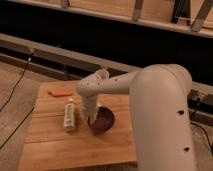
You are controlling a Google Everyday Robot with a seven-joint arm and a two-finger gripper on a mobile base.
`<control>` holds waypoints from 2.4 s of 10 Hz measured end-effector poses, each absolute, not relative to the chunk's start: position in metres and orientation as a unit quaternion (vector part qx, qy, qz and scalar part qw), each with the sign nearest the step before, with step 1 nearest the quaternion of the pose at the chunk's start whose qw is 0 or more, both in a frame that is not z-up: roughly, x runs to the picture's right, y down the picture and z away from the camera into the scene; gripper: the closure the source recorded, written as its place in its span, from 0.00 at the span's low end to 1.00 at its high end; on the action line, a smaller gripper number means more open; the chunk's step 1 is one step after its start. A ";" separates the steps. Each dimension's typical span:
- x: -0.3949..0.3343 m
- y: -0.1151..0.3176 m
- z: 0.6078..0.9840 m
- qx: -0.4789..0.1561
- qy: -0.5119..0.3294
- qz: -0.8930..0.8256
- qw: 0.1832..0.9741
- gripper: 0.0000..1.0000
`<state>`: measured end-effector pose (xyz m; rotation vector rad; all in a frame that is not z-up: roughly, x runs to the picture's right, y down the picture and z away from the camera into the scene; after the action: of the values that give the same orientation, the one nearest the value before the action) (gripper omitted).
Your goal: Drag the ceramic bowl in a circle
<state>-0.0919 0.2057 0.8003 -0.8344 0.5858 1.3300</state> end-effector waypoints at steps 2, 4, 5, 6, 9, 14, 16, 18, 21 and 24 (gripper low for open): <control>-0.091 0.217 0.792 -0.376 0.269 0.584 0.667 1.00; -0.089 0.230 0.782 -0.379 0.276 0.581 0.665 1.00; -0.087 0.235 0.777 -0.380 0.277 0.582 0.663 1.00; -0.084 0.243 0.771 -0.380 0.280 0.584 0.660 1.00; -0.065 0.262 0.756 -0.375 0.291 0.595 0.649 1.00; -0.016 0.287 0.742 -0.350 0.308 0.635 0.617 1.00; 0.005 0.289 0.740 -0.336 0.310 0.652 0.605 1.00; 0.028 0.286 0.739 -0.318 0.311 0.673 0.591 1.00; 0.061 0.274 0.743 -0.291 0.309 0.705 0.569 1.00; 0.089 0.250 0.756 -0.264 0.303 0.719 0.567 1.00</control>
<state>0.0888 0.2498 0.7559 -0.6213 0.7129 1.6892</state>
